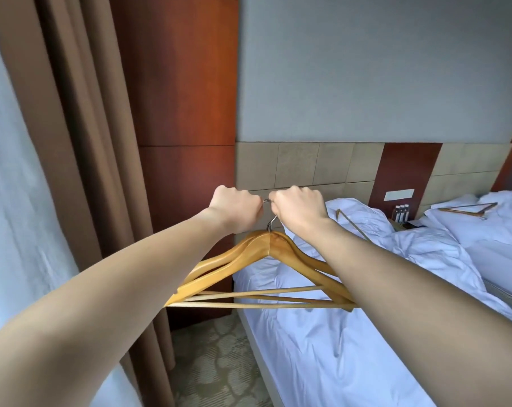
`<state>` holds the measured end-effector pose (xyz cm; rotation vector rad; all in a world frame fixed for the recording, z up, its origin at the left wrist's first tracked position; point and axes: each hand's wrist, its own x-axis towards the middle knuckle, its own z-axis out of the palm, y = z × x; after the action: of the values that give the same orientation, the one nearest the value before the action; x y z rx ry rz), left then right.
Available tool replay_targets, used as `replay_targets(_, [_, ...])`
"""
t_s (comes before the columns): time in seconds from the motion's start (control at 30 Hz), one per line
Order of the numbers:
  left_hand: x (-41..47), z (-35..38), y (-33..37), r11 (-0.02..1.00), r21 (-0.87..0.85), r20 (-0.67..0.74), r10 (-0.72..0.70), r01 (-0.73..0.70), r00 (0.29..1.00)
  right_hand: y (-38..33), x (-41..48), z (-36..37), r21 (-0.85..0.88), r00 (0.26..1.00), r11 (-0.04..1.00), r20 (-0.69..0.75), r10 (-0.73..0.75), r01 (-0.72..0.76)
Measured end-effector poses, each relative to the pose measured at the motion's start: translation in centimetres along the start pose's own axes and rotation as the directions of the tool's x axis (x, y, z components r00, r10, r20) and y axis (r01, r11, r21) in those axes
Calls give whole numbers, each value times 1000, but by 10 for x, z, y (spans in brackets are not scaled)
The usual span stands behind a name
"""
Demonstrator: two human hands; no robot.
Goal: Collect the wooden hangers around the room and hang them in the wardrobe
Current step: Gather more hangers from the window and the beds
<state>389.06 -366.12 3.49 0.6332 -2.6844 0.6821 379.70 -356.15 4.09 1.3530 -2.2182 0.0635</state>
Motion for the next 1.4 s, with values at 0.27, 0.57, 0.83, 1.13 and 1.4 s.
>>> replay_targets(0.27, [81,57,-37,992,-46,-47,111,-114,993,5,76,45,-53,994,993,34,105,-103])
replay_targets(0.57, [170,105,-81,971,-62,-102,224,-231,969,6,157,79,-91,976,975,59,209,-203])
replay_targets(0.83, [223,142,-82,942,-102,-131,306,-320,943,22,195,118,-126,950,949,85,299,-288])
replay_targets(1.13, [295,179,-57,908,-154,-146,369,-389,918,71,231,166,-186,933,926,85,349,-329])
replay_targets(1.4, [389,193,-19,881,-165,-202,410,-444,889,148,274,203,-188,919,907,48,391,-376])
